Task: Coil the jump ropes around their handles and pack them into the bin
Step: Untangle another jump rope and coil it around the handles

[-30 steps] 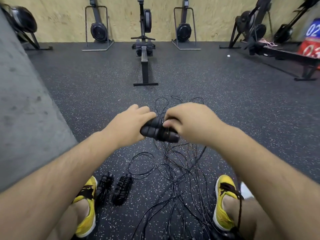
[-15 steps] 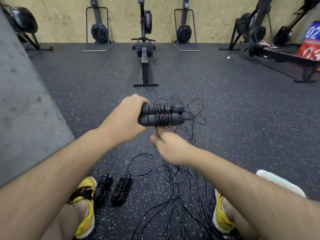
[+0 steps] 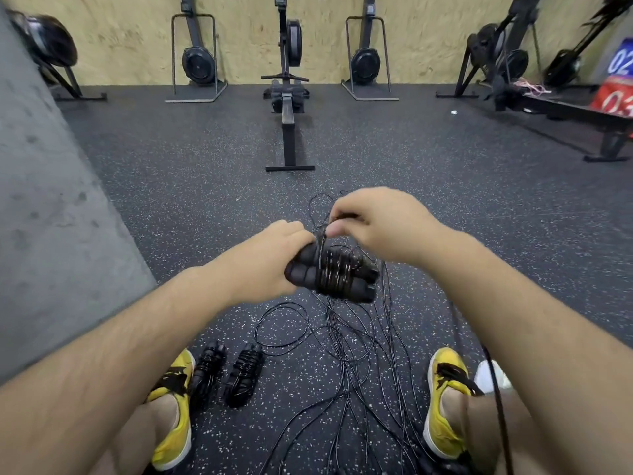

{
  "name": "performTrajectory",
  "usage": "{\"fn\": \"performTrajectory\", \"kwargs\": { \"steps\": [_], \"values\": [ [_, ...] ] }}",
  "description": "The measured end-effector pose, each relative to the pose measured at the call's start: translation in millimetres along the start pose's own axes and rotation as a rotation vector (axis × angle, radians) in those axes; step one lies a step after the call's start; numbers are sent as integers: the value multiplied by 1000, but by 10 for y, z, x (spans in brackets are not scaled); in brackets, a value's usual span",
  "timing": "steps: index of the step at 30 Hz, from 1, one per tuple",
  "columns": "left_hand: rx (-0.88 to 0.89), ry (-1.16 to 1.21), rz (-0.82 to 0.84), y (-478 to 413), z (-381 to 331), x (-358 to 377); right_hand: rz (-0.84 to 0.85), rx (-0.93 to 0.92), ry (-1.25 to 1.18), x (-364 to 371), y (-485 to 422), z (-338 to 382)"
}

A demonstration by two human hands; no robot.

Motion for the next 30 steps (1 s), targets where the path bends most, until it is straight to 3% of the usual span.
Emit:
{"fn": "performTrajectory", "kwargs": {
  "steps": [2, 4, 6, 7, 10, 14, 19, 20, 23, 26, 30],
  "values": [
    [-38, 165, -15, 32, -123, -124, -33, 104, -166, 55, -71, -250],
    [-136, 345, -49, 52, -197, -259, 49, 290, -441, 156, -11, -381],
    [-224, 447, -100, 46, -199, -347, 345, 416, -375, 447, 195, -291],
    [-246, 432, -142, 23, -173, -376, 368, 439, -300, 543, 264, -225],
    [-318, 208, -217, -62, 65, -355, 338, 200, -209, 748, 362, 215],
    [-318, -56, -198, -129, 360, -226, 419, 149, -144, 738, 564, 588],
    [-192, -305, -53, -91, 436, -16, 536, 55, 72, 435, 757, 675],
    [-172, -321, -33, -60, 463, 19, 509, 39, 111, 347, 748, 675],
    [-112, -226, 19, 29, 459, 99, 142, -39, 198, 49, 515, 636],
    [-21, -62, 63, 86, 205, 129, -98, -52, 179, -120, 219, 332],
    [-19, 229, -41, 88, -208, -137, 13, 78, 17, 71, 14, -211]
  ]
}}
Point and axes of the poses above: each hand's wrist, its own y-axis away from the middle knuckle, its own x-axis out of the palm, z = x × y, the point moved 6 cm from there along -y, towards the middle knuckle, and after that the axes turned 13 degrees about -z, right-handed, at the moved point
